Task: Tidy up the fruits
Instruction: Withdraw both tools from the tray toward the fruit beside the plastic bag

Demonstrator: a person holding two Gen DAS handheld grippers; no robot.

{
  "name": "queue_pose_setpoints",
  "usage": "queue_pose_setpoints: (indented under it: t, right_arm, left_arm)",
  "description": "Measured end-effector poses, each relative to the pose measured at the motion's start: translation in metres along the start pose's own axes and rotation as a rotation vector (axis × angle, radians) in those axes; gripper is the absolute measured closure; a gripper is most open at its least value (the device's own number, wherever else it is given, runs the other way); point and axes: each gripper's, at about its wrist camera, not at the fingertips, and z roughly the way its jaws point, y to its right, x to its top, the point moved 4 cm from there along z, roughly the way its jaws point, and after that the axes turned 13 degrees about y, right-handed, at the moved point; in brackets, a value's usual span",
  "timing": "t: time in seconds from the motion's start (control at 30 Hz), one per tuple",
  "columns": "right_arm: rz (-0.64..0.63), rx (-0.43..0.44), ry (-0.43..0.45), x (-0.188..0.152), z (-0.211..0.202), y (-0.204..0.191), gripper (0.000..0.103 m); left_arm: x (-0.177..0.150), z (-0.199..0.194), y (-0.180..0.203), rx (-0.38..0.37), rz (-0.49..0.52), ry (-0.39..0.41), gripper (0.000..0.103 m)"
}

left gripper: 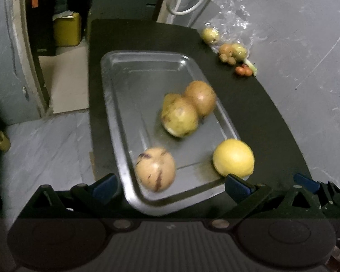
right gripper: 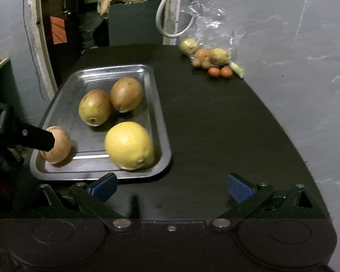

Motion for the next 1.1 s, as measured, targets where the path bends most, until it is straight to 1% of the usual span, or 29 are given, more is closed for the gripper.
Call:
queue_pose_setpoints:
  t: [0.17, 0.3, 0.57, 0.8, 0.9, 1.1]
  right_arm:
    - [-0.035, -0.04, 0.043, 0.009, 0.002, 0.017, 0.001]
    - [-0.089, -0.045, 0.072, 0.021, 0.006, 0.024, 0.001]
    - [-0.135, -0.041, 0.169, 0.067, 0.014, 0.049, 0.001]
    - [-0.121, -0.023, 0.235, 0.11, 0.03, 0.075, 0.001]
    - [-0.1, -0.009, 0.255, 0.125, 0.04, 0.086, 0.001]
    - [-0.107, -0.011, 0.293, 0.145, 0.071, 0.102, 0.001]
  left_arm:
    - [0.013, 0.013, 0.015, -0.007, 0.039, 0.015, 0.001]
    - [0.022, 0.02, 0.027, -0.011, 0.059, 0.032, 0.001]
    - [0.044, 0.03, 0.043, -0.019, 0.049, 0.076, 0.001]
    - [0.078, 0.037, 0.052, -0.002, 0.048, 0.128, 0.001]
    - [0.096, 0.042, 0.058, -0.003, 0.054, 0.152, 0.001]
    - [0.132, 0.061, 0.075, -0.013, 0.063, 0.188, 0.0]
